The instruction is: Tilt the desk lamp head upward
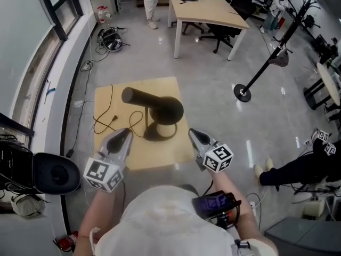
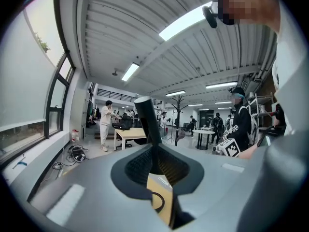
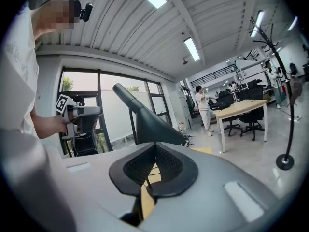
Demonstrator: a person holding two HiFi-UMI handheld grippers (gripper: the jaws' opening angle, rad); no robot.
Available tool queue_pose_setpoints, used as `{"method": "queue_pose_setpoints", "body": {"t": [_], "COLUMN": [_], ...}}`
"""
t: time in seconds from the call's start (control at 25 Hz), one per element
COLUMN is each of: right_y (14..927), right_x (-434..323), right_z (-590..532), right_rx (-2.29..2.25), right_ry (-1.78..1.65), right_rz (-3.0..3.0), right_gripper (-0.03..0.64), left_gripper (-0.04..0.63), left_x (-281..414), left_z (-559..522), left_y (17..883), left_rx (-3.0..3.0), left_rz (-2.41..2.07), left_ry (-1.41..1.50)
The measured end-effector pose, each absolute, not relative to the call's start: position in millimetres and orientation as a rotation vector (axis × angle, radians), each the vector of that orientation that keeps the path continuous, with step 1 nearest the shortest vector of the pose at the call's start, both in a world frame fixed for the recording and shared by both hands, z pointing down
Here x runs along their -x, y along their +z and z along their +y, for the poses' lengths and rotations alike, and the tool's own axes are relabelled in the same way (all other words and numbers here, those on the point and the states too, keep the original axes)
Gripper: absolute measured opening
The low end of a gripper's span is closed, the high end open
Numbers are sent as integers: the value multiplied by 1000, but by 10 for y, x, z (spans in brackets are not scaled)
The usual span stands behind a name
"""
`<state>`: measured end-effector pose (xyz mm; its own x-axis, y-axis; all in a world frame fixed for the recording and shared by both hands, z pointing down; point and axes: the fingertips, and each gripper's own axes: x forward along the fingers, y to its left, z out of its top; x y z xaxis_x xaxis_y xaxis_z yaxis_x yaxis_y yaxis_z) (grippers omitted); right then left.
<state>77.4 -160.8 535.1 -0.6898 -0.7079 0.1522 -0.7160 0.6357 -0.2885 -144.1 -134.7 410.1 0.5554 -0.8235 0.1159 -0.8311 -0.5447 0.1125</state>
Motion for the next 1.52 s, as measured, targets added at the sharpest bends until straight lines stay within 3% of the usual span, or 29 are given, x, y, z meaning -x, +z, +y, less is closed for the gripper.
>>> {"method": "queue_pose_setpoints", "body": {"t": [0.4,0.56,1.0,1.52], "right_y": [5227,5283,5402,5476], "right_x": [-885,-917,-814,-695], "right_z": [-2274,-2531,-2869,-3034], "right_rx": [-1237,-1207,-995,-746], "right_ry": [605,732,1293,1507], "right_rz": [-2919,-2955,-2980,-2940], "right_gripper": [18,53,219,275], "left_gripper": [146,203,244,276], "left_x": [1595,1531,1273,1116], "left_z": [-1643,-1812,-2078,-2273], "left_y": [3269,3083,2920,3154], "left_rx": [-2666,-2685,-2682,-2770], "left_rz": [-1596,-1669,-1697,-1200], "left_ry": [90,160,289,537]}}
